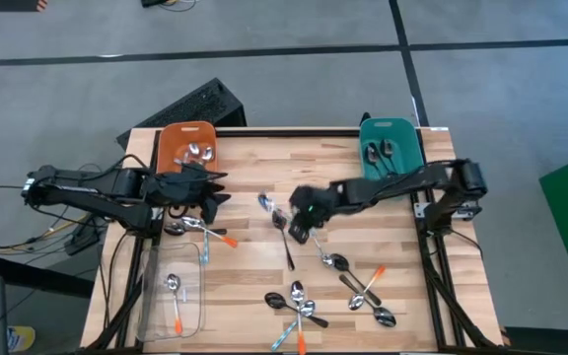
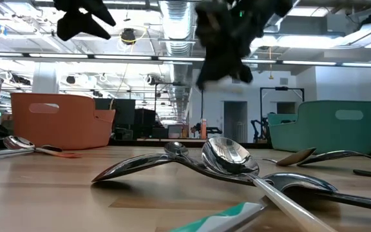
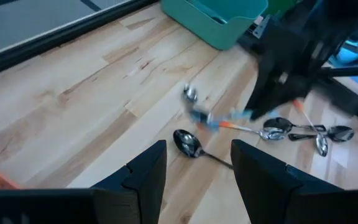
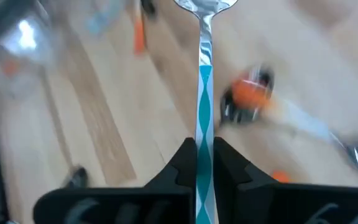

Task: Sort silverware by color (type)
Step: Put the white blue spoon into the orange bin

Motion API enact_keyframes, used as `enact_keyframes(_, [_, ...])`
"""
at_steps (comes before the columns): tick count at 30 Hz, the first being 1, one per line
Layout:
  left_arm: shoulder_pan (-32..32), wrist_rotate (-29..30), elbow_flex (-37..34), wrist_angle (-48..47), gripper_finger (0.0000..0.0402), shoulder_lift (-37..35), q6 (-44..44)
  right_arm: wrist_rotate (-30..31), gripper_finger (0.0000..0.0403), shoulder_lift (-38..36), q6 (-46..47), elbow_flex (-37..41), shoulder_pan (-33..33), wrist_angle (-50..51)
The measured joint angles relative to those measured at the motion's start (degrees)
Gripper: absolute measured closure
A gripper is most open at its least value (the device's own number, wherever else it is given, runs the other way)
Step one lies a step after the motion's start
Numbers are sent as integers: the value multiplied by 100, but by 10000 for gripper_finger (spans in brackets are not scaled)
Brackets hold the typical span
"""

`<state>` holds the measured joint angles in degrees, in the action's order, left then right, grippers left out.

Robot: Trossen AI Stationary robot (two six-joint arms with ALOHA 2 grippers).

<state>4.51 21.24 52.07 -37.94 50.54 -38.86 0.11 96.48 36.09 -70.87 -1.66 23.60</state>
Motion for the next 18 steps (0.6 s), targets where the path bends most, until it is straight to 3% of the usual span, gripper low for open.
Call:
enact_keyframes(5, [2, 118, 0, 459, 235, -60, 86, 137, 368, -683, -237, -6, 340, -291])
enact_keyframes(11, [2, 4, 4, 1708, 235, 162, 745, 146, 368, -1423, -396, -12, 524, -1154])
enact_keyframes(18, [-7, -372, 2, 2641, 235, 460, 1406, 124, 368, -1634, -614, -13, 430, -1815])
